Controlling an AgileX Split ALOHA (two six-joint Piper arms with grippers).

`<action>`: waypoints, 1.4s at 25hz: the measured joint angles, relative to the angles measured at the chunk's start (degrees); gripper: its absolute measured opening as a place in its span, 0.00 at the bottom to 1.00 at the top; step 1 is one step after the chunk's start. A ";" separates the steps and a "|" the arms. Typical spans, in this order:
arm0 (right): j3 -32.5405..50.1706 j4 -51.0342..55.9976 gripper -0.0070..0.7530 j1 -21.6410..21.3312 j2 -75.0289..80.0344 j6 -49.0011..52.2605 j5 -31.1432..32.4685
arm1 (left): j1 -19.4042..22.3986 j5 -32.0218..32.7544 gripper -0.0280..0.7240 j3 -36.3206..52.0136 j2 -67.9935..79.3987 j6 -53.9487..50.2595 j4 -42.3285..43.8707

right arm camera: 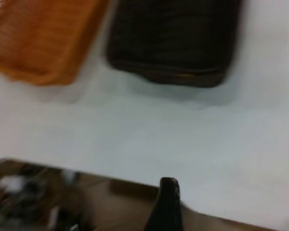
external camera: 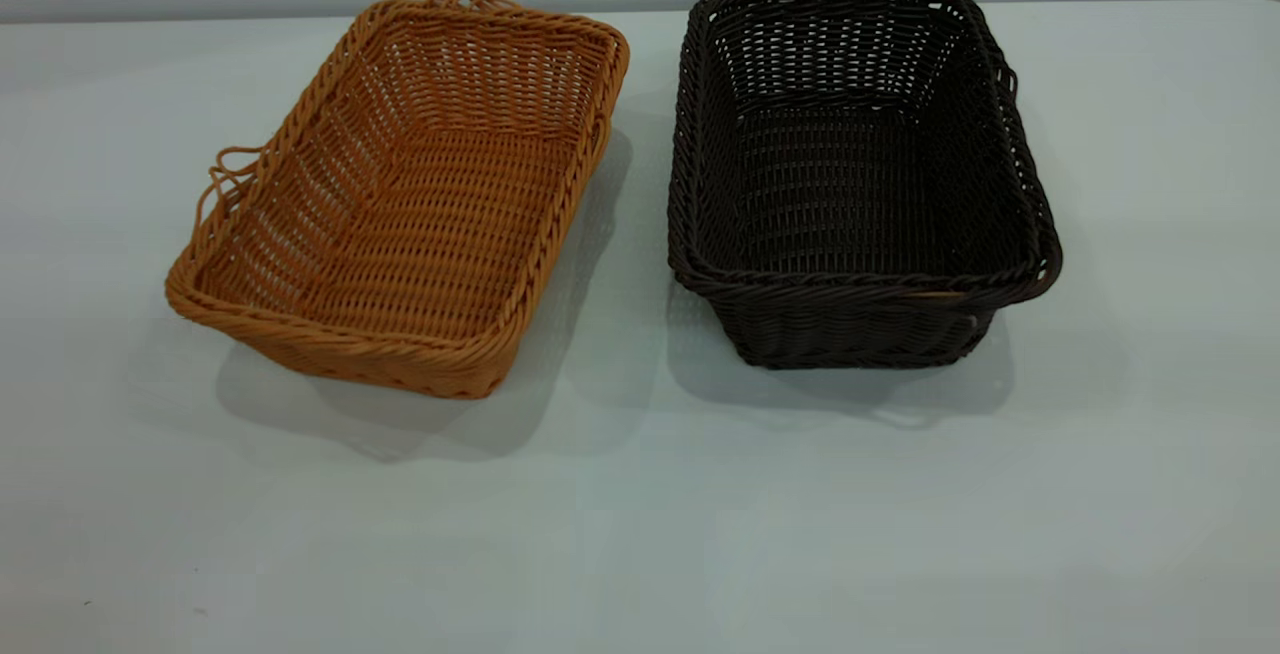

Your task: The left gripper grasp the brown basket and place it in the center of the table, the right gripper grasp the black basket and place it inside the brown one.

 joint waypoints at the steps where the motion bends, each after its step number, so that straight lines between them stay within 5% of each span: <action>1: 0.00 2.73 0.81 0.00 3.74 -3.59 -1.73 | 0.00 -2.20 0.75 -0.57 2.41 0.31 0.00; 6: 0.00 18.09 0.80 2.06 22.99 -19.55 -8.82 | 0.00 -12.24 0.77 -4.36 14.78 2.81 0.00; 11: -1.09 31.89 0.79 14.86 43.61 -28.33 -21.44 | 0.00 -17.39 0.77 -7.77 23.72 4.40 0.00; 15: -5.34 42.49 0.79 22.12 58.48 -23.75 -26.36 | 0.00 -20.26 0.77 -9.83 29.27 4.75 0.00; 22: -12.63 68.91 0.79 22.84 77.62 -17.64 -21.25 | 0.00 -24.91 0.77 -10.46 34.91 4.87 0.00; 27: -17.96 72.82 0.79 22.84 86.32 -4.88 -21.04 | 0.00 -28.00 0.77 -10.46 36.00 4.87 0.00; 35: -24.41 73.69 0.77 23.28 91.34 7.53 -34.18 | 0.00 -30.14 0.77 -11.07 37.99 4.87 0.00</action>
